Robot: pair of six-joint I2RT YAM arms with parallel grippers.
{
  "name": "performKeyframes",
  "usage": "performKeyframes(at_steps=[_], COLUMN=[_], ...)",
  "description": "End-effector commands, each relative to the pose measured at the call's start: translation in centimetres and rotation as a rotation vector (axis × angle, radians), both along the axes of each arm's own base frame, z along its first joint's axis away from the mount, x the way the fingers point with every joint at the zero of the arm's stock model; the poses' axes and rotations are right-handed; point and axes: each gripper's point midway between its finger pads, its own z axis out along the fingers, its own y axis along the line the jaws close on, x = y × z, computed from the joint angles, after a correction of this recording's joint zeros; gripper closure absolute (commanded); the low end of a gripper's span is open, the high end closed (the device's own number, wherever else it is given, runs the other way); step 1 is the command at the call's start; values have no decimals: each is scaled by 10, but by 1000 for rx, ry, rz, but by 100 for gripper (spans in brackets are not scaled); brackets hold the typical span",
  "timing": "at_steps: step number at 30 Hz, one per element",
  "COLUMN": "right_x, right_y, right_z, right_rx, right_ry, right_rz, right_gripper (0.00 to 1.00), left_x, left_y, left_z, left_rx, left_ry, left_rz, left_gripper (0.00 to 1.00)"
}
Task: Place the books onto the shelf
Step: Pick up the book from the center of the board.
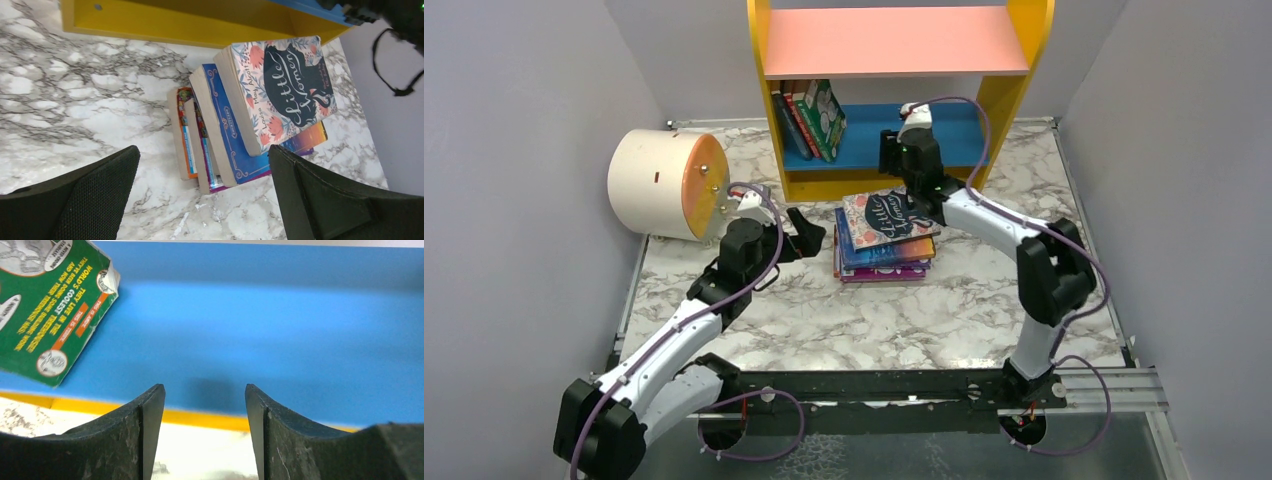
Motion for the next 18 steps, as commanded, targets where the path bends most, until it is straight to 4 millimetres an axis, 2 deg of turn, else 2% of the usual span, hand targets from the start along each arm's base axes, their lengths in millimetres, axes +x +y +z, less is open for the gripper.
performKeyframes(at_steps=[1, 9, 12, 18], right_x=[-39, -99, -109, -116], right_y=[-30, -55, -62, -70], right_z=[23, 9, -2, -21], right_rx=[40, 103, 129, 119], right_ry=[26, 186, 214, 254], right_rz=[-49, -23, -13, -17], right_gripper=[40, 34, 34, 34], left_x=[1, 10, 20, 35], left_y=[-26, -51, -58, -74], left_z=[7, 6, 7, 1], left_rx=[-113, -179, -168, -164], left_ry=[-13, 12, 15, 46], left_rz=[-97, -170, -181, -204], left_gripper=[1, 1, 1, 1])
